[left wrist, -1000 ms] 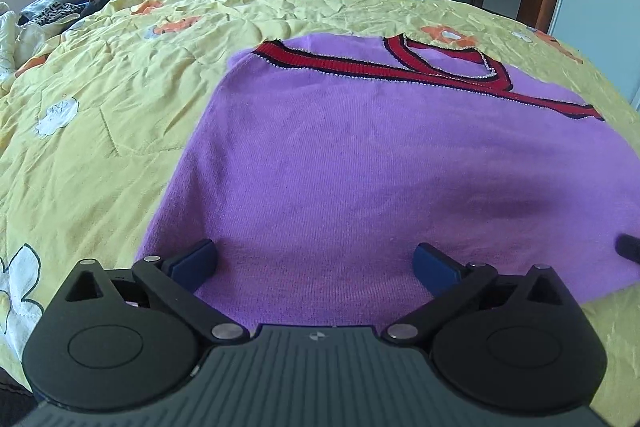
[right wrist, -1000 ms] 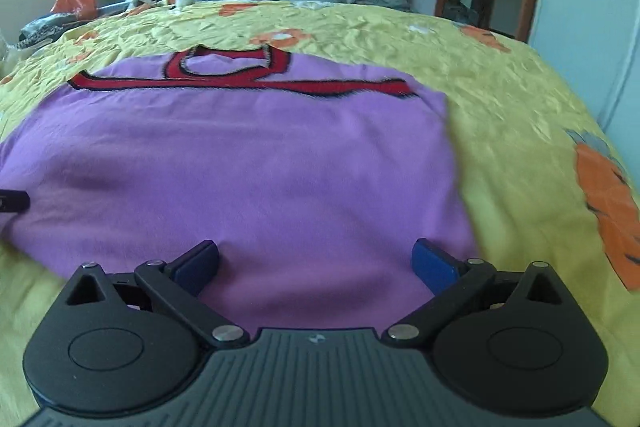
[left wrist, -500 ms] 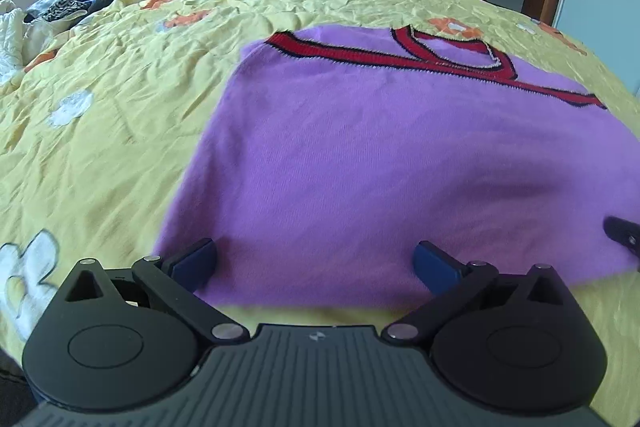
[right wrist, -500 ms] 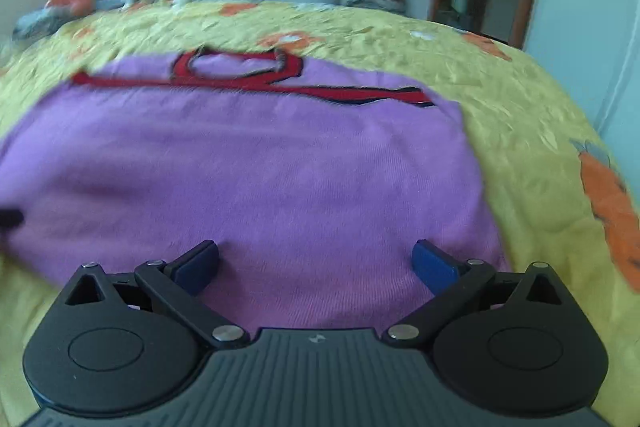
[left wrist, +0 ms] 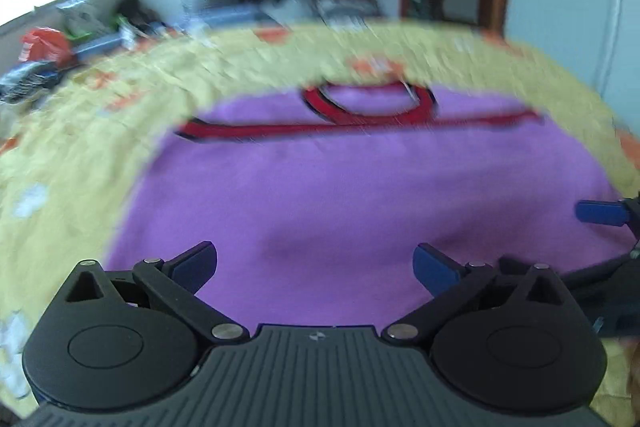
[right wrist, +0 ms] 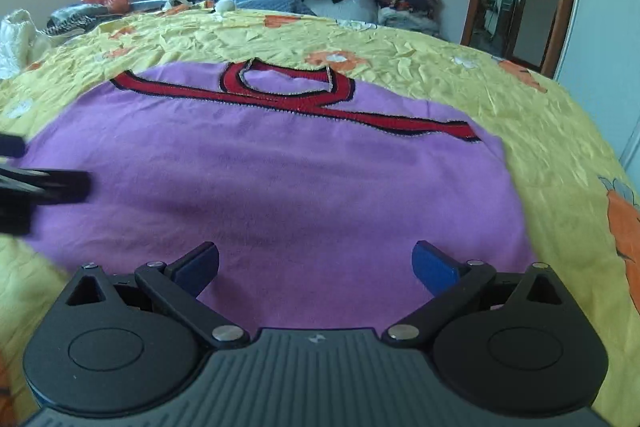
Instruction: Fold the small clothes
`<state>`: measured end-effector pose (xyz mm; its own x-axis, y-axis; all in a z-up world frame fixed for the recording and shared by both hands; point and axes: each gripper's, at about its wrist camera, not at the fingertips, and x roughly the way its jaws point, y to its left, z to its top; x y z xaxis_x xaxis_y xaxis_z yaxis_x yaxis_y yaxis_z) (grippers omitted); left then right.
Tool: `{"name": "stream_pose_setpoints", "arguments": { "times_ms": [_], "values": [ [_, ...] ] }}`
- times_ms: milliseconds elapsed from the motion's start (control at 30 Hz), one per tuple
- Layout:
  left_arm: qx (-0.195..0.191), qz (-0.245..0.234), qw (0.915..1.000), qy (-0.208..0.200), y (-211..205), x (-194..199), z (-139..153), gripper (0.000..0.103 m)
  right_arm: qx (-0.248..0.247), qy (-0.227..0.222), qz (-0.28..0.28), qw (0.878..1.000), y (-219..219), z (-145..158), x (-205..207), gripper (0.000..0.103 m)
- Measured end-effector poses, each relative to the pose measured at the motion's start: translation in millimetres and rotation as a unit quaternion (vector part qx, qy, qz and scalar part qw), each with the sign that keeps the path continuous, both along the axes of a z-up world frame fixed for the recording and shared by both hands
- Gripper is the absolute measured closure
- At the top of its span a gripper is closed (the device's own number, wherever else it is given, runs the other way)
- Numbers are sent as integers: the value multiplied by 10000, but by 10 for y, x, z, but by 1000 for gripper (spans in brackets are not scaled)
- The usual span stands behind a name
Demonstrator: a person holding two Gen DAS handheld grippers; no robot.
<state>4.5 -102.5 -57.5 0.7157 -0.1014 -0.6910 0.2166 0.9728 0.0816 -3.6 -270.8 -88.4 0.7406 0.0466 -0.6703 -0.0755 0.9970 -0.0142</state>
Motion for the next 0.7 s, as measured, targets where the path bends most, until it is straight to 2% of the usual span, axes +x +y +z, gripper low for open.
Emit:
{"name": "stream_pose_setpoints", "arguments": {
  "times_ms": [33,67,100,167,233,267,333,367,400,433,467,533,600,633,667,700],
  "values": [
    [22,73,9998,190,-27,60,-126,0,152,-39,-59,9999,-55,-21,-45,0],
    [-161,133,9995,245,24,67,-227,0,42,-61,24,10000,-42,-33,-109,0],
    [-392,167,9990,124,115,12,-259,0,33,-38,56,10000,-44,-34,-163,0],
    [-302,44,9995,34,180,-85,-257,0,7,-38,95,9999,-45,-35,-258,0],
    [-334,154,9991,220,234,-84,-185,0,-1,137,209,9997,-72,59,-233,0],
    [-391,101,9989,229,239,-71,-122,0,11,67,179,9998,-108,132,-211,0],
    [-484,2,9986,-196,213,-9,38,0,-112,-465,-129,9988,-192,289,-125,0],
    [-434,56,9981,-441,165,107,91,0,-161,-687,-272,9971,-231,336,-26,0],
    [-395,118,9973,-607,135,243,134,0,-134,-714,-340,9968,-275,348,131,0],
    [-428,125,9970,-629,129,405,150,0,-80,-545,-399,9977,-317,344,340,0],
    [-535,144,9967,-586,129,577,134,0,1,-355,-567,9978,-344,331,526,0],
    [-591,340,9970,-358,164,905,54,0,2,-267,-576,9980,-367,247,789,0],
    [-475,459,9975,-261,255,1127,-99,0,-234,-200,-846,9959,-397,118,973,0],
    [-279,612,9977,-114,311,1224,-211,0,-233,-195,-784,9965,-457,29,1005,0],
    [-498,580,9969,-178,430,1232,-249,0,106,-192,-774,9968,-572,21,993,0],
    [-802,554,9951,-179,546,1230,-244,0,219,-163,-909,9955,-660,25,983,0]
  ]
}}
